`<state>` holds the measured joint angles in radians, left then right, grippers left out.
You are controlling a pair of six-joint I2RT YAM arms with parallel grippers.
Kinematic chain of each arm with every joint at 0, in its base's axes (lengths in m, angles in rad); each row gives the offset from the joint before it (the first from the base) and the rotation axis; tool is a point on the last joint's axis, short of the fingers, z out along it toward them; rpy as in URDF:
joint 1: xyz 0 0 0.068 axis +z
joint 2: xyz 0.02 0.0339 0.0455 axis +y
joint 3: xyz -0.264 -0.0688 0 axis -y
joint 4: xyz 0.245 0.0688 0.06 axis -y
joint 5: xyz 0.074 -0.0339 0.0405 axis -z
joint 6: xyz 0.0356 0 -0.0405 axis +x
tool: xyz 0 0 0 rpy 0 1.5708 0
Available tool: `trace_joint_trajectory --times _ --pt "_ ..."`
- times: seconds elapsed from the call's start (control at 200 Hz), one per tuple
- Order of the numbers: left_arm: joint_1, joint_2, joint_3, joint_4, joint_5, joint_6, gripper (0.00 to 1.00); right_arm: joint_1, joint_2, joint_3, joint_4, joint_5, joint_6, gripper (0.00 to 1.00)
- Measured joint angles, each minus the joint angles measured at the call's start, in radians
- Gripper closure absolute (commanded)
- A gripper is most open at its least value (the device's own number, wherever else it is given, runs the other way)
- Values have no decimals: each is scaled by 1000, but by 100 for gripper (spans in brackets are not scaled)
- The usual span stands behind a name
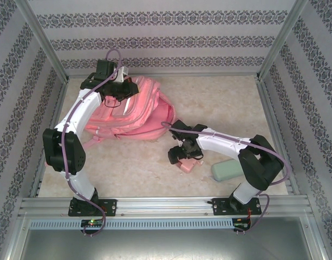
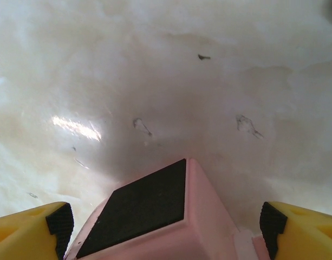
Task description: Pack books, pencil case, and school supplies into a backpack
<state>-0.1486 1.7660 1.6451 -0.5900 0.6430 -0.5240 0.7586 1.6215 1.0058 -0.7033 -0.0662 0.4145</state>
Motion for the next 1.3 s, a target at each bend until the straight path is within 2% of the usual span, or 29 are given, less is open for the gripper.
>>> trace_joint_trajectory --times 0.2,0.385,0.455,0.61,0.744,0.809,0.929,1.039,1.169,1.299 --pt "0 0 0 0 0 0 100 56 -14 0 -55 32 -7 10" --pt "0 0 0 0 0 0 100 62 -15 -3 -84 60 0 11" --pt "0 0 0 0 0 0 100 62 -15 -6 -87 69 5 17" --pt "0 -2 -1 0 0 0 100 62 -14 -8 -84 77 16 23" --pt "0 -10 -7 0 -2 0 100 62 -5 -12 -72 79 34 34" --pt "0 -16 -13 0 -4 0 100 62 -5 -11 -70 77 35 33" --pt "0 -24 -18 0 -8 0 100 62 -5 -16 -58 72 36 20" --pt "0 -28 -18 0 -15 0 100 62 -5 -37 -53 54 36 16" --pt "0 -30 -19 0 -16 0 100 62 -6 -51 -63 50 35 18" --pt "0 -32 -24 0 -16 0 100 62 -14 -71 -72 50 42 28"
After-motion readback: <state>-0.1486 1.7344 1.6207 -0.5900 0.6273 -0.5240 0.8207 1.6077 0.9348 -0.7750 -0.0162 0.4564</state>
